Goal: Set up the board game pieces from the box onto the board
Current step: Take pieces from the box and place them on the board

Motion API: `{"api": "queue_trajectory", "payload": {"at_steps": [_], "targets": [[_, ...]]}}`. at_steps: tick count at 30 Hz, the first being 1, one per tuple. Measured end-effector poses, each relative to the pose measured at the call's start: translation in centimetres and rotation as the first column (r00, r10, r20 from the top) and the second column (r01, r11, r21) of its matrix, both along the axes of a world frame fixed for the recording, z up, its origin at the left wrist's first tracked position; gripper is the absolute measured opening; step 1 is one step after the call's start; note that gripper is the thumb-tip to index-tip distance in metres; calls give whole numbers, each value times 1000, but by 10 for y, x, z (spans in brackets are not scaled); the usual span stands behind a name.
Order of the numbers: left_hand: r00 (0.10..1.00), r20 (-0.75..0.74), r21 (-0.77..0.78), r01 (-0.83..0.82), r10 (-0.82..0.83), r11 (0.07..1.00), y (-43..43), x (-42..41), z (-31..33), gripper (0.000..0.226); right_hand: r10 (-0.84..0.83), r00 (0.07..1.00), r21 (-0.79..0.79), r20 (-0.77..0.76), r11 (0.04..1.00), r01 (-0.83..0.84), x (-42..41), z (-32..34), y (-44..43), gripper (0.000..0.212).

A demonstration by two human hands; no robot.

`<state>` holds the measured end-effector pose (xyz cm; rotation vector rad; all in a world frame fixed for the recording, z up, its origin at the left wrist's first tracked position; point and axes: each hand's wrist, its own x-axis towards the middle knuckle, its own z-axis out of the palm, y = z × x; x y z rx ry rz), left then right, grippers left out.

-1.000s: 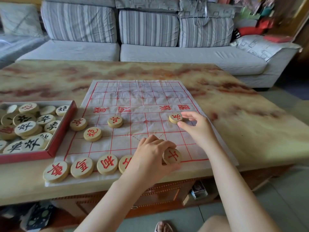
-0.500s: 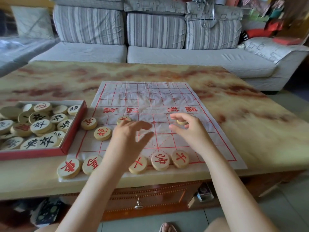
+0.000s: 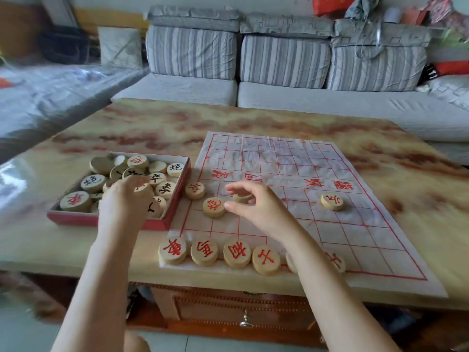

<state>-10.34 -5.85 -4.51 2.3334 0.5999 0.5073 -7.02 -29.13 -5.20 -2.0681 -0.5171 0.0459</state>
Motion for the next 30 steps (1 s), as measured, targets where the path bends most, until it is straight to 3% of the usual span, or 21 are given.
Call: {"api": "queue_trajectory", "payload": {"at_steps": [5, 12, 23, 27, 30], "targets": [[995, 52, 0, -81, 81, 997, 31, 4, -3, 38, 49, 999, 25, 12, 998, -49, 6, 2, 48, 32], [996, 59, 38, -68, 66, 997, 56, 14, -13, 36, 73, 997, 8, 13, 997, -73, 11, 1, 95, 35], [998, -4, 137, -59, 60, 989, 68, 27, -19, 42, 146, 987, -129, 61, 982, -137, 10, -7, 127, 38], [999, 2, 239, 35, -36, 970, 64, 29, -16, 54, 167, 978, -219, 125, 966, -137, 9, -9, 135, 41], [986, -105, 243, 155, -133, 958, 62, 30, -16, 47, 186, 956, -293, 227, 949, -115, 8, -10, 139, 38]]}}
